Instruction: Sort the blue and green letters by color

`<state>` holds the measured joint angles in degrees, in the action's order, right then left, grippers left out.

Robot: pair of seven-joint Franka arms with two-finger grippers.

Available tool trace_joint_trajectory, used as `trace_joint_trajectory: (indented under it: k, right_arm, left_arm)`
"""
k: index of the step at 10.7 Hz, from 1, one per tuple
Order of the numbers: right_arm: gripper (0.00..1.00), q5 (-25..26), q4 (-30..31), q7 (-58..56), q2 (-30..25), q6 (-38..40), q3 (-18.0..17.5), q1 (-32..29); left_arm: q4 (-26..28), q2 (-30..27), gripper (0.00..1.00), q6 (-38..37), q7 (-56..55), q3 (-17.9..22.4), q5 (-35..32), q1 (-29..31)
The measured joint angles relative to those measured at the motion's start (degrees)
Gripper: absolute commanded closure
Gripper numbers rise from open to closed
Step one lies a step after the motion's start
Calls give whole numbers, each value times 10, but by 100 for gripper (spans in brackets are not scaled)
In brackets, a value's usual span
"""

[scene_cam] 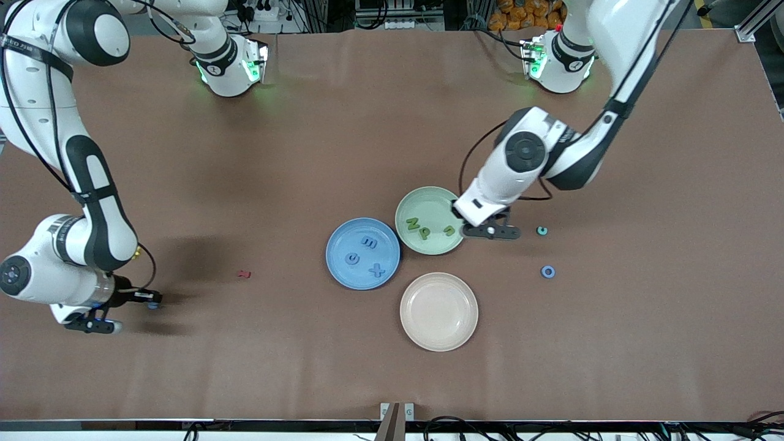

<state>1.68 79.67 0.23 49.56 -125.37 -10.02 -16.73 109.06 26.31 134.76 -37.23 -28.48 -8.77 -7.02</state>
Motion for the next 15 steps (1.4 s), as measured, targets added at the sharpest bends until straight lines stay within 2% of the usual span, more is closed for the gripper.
trace_joint_trajectory:
  k: [1, 2, 5, 7, 9, 10, 11, 13, 15]
  right_arm:
    - [100, -1, -9, 59, 0, 17, -29, 5]
    - [100, -1, -14, 118, -1, 25, -52, 14]
    - [100, -3, -15, 302, -1, 28, -131, 48]
    - [100, -3, -16, 432, -1, 29, -201, 61]
    - [100, -3, -17, 548, -1, 36, -266, 67]
    - [68, -3, -17, 599, -1, 40, -283, 77]
    - [1, -3, -16, 648, -1, 42, -289, 95]
    - [0, -3, -14, 722, -1, 42, -294, 131]
    - [0, -3, -4, 741, 0, 42, -294, 144]
  left_arm:
    - [-26, 27, 64, 0, -40, 1, 0, -22]
    - [-47, 52, 1, 0, -64, 2, 0, -38]
    - [-90, 94, 0, 0, -95, 4, 0, -51]
    - [-111, 84, 0, -4, -101, 8, 0, -44]
    - [-132, 44, 0, -39, -101, 18, 0, -21]
    - [-143, 15, 0, -65, -101, 21, 0, 3]
    - [-151, -17, 0, -86, -97, 21, 0, 31]
    - [-156, -83, 0, -125, -62, 23, -1, 84]
    - [-156, -127, 0, -155, 26, 24, -1, 142]
